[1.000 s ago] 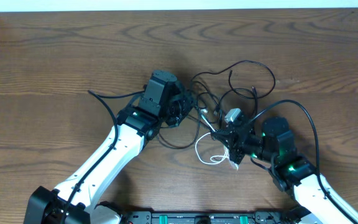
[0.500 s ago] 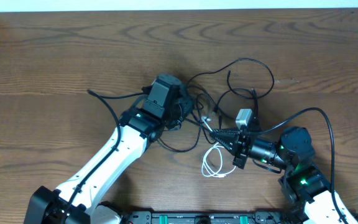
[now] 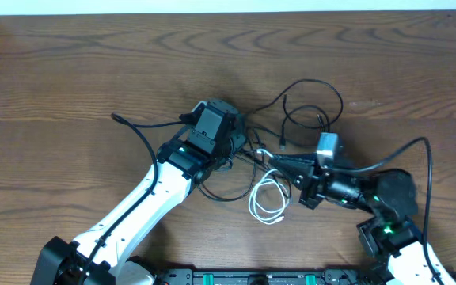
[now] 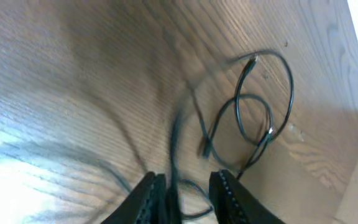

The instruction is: Untangle cables

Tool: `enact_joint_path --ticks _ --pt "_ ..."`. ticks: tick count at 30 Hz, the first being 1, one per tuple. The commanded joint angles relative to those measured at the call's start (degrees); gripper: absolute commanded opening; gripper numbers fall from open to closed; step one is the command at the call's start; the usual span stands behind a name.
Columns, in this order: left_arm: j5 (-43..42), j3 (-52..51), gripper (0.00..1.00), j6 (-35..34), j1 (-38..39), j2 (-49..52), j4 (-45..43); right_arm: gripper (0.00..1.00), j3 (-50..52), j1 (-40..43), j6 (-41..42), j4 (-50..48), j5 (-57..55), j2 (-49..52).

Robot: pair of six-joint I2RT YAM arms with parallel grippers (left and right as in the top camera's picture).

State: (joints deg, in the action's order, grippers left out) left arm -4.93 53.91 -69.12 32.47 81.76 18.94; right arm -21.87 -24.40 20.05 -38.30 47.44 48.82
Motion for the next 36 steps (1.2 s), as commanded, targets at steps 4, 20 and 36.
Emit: enact_joint_path --ticks 4,20,36 --pt "2.86 0.31 0.37 0.04 0.02 -0.52 0.09 0.01 -0.76 -0.48 4.15 7.96 8.63 0.96" --pt "7.98 0.31 0.47 3.96 -10.29 -0.55 11.28 0.01 -0.79 -1.99 9.03 -5.05 19.8 19.02" --pt "6.88 0.31 0.74 3.96 -15.04 -0.55 19.43 0.05 -0.79 -3.04 1.95 -2.56 -2.12 23.19"
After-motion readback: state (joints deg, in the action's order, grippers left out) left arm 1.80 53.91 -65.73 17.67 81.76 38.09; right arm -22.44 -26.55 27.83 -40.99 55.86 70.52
